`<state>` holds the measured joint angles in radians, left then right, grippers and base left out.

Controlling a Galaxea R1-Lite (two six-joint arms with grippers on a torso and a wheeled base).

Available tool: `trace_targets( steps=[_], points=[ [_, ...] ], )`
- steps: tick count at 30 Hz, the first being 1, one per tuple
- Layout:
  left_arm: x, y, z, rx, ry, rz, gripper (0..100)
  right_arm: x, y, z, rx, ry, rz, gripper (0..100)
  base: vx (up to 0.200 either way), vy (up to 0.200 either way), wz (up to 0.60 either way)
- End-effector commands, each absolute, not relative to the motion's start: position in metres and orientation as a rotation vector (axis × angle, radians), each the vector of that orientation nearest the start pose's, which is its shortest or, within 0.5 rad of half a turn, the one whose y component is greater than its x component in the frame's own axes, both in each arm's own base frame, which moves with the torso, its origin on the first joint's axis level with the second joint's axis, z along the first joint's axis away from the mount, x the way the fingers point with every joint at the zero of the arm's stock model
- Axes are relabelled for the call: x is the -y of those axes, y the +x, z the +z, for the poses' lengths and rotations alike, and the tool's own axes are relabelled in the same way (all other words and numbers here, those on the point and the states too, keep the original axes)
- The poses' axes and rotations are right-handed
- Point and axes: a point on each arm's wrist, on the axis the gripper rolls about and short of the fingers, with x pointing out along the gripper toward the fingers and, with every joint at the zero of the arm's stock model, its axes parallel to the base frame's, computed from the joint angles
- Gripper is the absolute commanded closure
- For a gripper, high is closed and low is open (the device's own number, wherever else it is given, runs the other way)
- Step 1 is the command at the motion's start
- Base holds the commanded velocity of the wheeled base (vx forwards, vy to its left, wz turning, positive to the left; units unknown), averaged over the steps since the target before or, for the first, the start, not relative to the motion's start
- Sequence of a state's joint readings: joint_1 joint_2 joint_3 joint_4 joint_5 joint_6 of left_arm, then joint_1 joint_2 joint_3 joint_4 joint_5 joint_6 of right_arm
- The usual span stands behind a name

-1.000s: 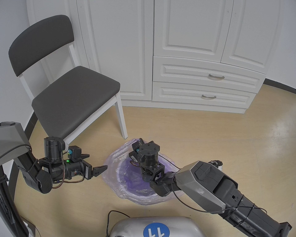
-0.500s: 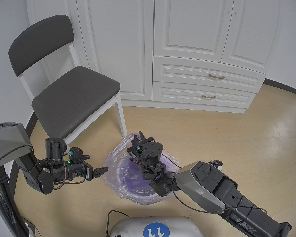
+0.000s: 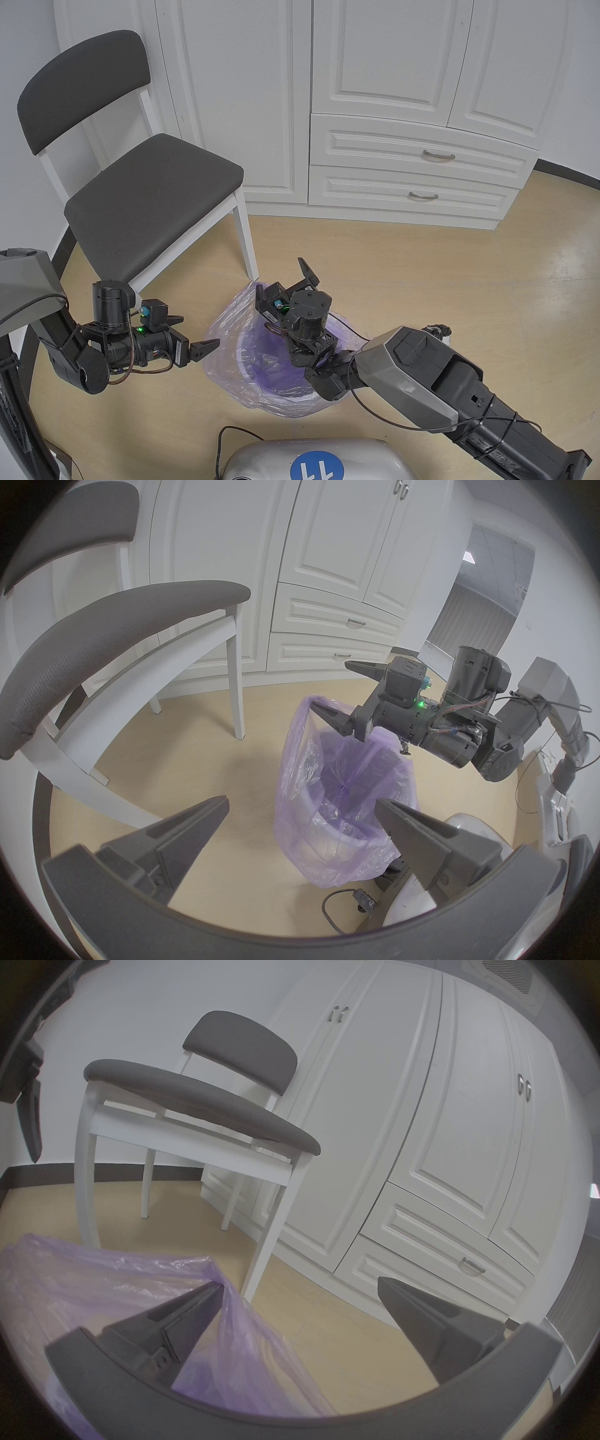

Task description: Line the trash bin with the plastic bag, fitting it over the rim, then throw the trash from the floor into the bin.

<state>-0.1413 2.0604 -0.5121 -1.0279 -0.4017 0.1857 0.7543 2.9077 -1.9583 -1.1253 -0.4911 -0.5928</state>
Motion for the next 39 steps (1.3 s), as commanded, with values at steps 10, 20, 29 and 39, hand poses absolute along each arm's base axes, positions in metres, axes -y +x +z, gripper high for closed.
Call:
trace_targets(
  steps=[10, 20, 29, 39],
  points=[
    [0.05, 0.302, 0.048, -0.449, 0.11, -0.57, 0, -0.321, 0.319, 0.08, -0.237, -0.427, 0.359, 0, 0.0, 0.0, 0.0],
    [0.049, 0.302, 0.049, -0.446, 0.111, -0.567, 0, -0.297, 0.293, 0.085, -0.448, -0.435, 0.346, 0, 0.0, 0.0, 0.0],
    [0.05, 0.303, 0.046, -0.454, 0.11, -0.566, 0, -0.319, 0.291, 0.027, -0.553, -0.503, 0.366, 0, 0.0, 0.0, 0.0],
    [0.047, 0.305, 0.046, -0.453, 0.113, -0.543, 0, -0.324, 0.33, -0.002, -0.55, -0.488, 0.286, 0, 0.0, 0.0, 0.0]
  ],
)
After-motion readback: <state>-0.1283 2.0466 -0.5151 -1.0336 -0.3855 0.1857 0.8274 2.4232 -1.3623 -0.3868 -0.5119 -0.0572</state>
